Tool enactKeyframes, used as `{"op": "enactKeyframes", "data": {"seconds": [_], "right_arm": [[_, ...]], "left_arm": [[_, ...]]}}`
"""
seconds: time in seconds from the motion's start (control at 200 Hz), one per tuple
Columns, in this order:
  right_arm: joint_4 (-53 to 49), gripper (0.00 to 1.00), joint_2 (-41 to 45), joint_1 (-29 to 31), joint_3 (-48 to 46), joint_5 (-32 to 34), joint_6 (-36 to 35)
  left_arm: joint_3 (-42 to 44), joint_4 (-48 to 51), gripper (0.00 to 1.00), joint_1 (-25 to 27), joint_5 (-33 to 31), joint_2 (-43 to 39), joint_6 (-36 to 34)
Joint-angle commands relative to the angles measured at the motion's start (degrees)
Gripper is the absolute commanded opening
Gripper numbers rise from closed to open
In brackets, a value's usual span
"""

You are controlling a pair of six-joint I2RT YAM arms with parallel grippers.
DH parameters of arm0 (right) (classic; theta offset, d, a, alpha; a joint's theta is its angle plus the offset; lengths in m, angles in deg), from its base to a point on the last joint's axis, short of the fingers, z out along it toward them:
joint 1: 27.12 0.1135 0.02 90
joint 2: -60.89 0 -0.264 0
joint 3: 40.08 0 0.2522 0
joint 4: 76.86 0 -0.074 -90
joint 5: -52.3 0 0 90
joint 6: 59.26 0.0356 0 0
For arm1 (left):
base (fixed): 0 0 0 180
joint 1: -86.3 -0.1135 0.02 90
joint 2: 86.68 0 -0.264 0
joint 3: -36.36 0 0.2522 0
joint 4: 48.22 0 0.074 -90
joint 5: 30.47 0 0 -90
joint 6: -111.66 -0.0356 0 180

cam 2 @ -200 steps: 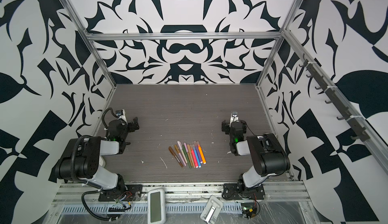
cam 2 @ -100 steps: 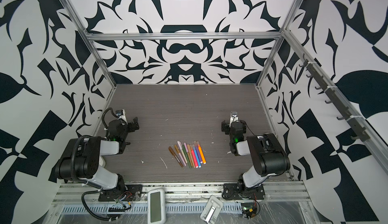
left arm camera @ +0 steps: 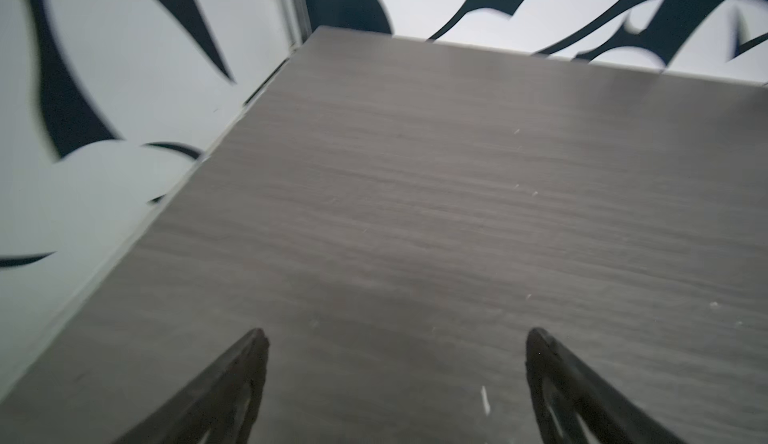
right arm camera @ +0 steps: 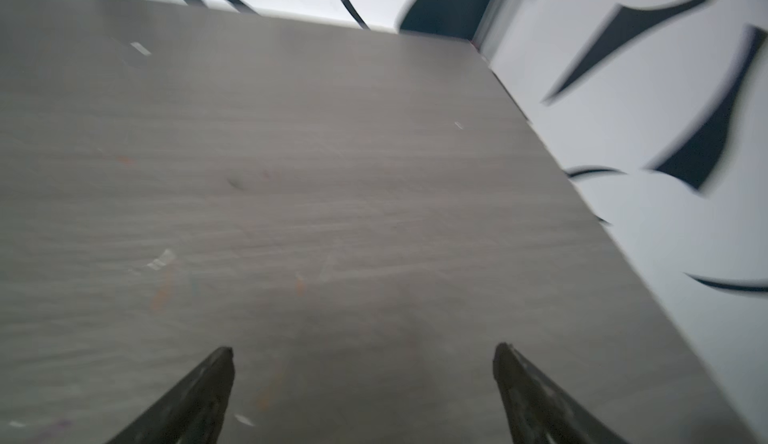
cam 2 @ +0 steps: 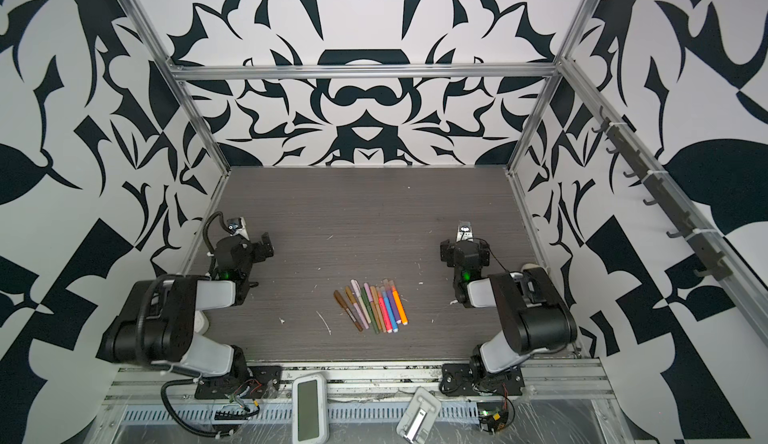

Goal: Open the pen caps
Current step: 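Move the right gripper over the markers while the left arm rises forward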

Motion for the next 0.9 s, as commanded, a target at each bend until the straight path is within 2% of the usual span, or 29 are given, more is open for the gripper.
{"op": "enactKeyframes", "data": {"seconds": [0.0, 0.055, 0.14, 0.17, 0.21, 0.255, 0.295, 0.375, 0.43, 0.47, 0.545, 0.605, 0.725, 0.8, 0.895], "right_arm": [[-27.3, 1.0, 14.1, 2.5, 12.0, 10.3, 13.0], [-39.1, 1.0, 18.7, 2.5, 16.3, 11.0, 21.8], [-44.6, 1.0, 23.9, 2.2, 16.3, 10.7, 27.7], [-45.8, 1.0, 25.4, 1.6, 15.8, 9.5, 28.1], [-46.9, 1.0, 26.9, 0.2, 15.5, 4.1, 26.5], [-48.2, 1.0, 27.8, -0.9, 15.5, -2.6, 24.8], [-50.6, 1.0, 28.2, -1.0, 15.9, -4.9, 25.2], [-57.4, 0.99, 29.0, -0.9, 16.9, -9.4, 29.9], [-59.8, 0.99, 29.7, -0.3, 16.7, -15.6, 32.6], [-61.0, 0.99, 30.7, 1.9, 16.0, -16.8, 34.3], [-63.3, 1.0, 32.9, 11.8, 15.2, -12.4, 36.0], [-64.6, 1.0, 33.8, 22.2, 14.7, -4.6, 37.5], [-67.1, 1.0, 30.2, 38.9, 13.8, 6.0, 42.9], [-68.0, 1.0, 26.0, 45.7, 13.2, 11.0, 46.8], [-68.4, 1.0, 22.5, 46.7, 14.9, 10.8, 48.0]], "left_arm": [[-7.3, 13.7, 0.99, 5.9, -7.9, -15.9, 2.0], [-8.8, 15.1, 0.99, 8.6, -4.3, -22.7, 3.7], [-11.2, 16.0, 0.99, 16.2, -3.5, -30.2, 4.9], [-12.7, 17.1, 0.99, 19.3, -3.6, -31.2, 4.3], [-15.6, 20.1, 0.99, 23.6, -3.4, -31.4, 2.5], [-20.0, 25.3, 0.99, 28.0, -3.1, -29.8, -0.5], [-24.9, 31.0, 0.99, 30.6, -3.4, -27.6, -3.0], [-33.8, 42.3, 0.99, 31.3, -4.7, -22.8, -4.8], [-37.9, 45.3, 0.99, 31.0, -10.9, -20.3, -3.4], [-39.5, 46.5, 0.99, 30.2, -11.3, -19.2, -3.6], [-39.7, 45.9, 0.99, 29.4, -8.1, -19.1, -4.7], [-38.3, 44.2, 0.99, 29.3, -6.7, -19.8, -4.7], [-36.3, 44.1, 0.99, 29.5, -3.4, -21.1, -4.9], [-35.0, 43.8, 0.99, 29.5, -5.5, -21.4, -5.6], [-35.3, 45.0, 0.99, 29.5, -7.1, -22.2, -6.4]]}}
